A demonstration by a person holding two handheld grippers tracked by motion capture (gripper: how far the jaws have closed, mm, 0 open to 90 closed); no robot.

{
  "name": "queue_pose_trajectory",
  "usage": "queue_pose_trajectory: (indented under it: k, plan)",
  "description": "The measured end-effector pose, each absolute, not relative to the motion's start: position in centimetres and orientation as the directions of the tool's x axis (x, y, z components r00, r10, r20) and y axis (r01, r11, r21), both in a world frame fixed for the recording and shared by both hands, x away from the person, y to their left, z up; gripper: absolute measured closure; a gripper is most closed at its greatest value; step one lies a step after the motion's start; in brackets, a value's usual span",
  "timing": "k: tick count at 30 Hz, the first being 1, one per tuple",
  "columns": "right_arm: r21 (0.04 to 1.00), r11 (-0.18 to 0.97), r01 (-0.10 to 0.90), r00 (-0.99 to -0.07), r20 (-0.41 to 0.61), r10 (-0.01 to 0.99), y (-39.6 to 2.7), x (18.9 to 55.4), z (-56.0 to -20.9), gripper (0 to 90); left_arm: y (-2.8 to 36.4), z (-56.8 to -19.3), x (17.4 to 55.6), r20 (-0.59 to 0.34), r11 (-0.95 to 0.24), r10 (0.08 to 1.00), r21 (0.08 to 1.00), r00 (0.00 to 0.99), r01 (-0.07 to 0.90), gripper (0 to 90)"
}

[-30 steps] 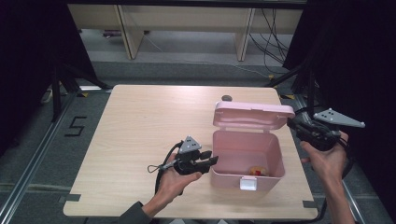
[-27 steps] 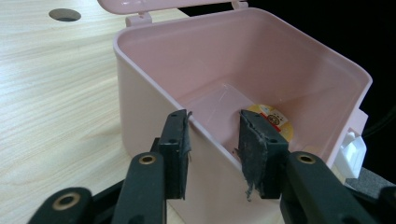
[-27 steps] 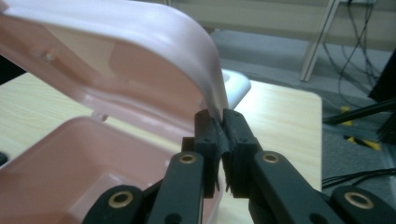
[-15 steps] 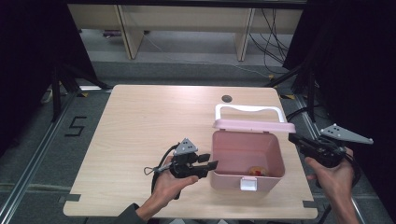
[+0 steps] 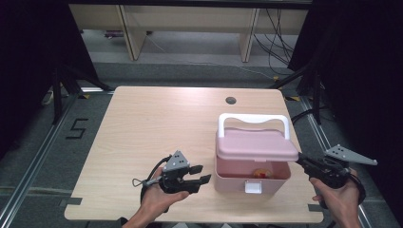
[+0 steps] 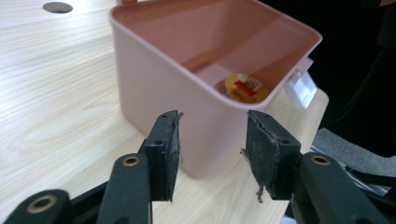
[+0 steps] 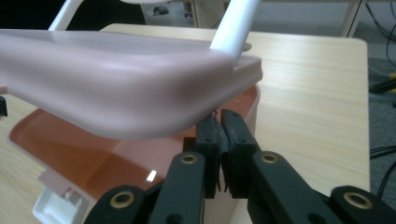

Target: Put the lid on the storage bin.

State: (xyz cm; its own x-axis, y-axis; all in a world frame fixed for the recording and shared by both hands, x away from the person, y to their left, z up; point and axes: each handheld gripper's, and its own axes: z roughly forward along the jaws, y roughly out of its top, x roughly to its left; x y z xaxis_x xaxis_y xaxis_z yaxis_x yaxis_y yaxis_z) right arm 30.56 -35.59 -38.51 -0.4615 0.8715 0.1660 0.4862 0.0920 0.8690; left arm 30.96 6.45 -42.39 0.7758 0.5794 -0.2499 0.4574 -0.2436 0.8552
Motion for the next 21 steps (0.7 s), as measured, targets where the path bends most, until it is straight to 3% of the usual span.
queue_pose_trajectory:
  k: [8, 21]
  plan:
    - [0.841, 0.067, 0.538, -0.439, 0.212, 0.873, -35.6, 30.3, -40.1, 84.3, 7.7, -43.2, 30.6, -0.245, -0.25, 0.598, 0.848, 0.763, 0.467, 52.0]
    - [0.848, 0.076, 0.525, -0.401, 0.167, 0.901, -37.5, 29.4, -41.0, 76.3, 8.9, -44.0, 30.5, -0.253, -0.238, 0.611, 0.845, 0.75, 0.479, 49.9]
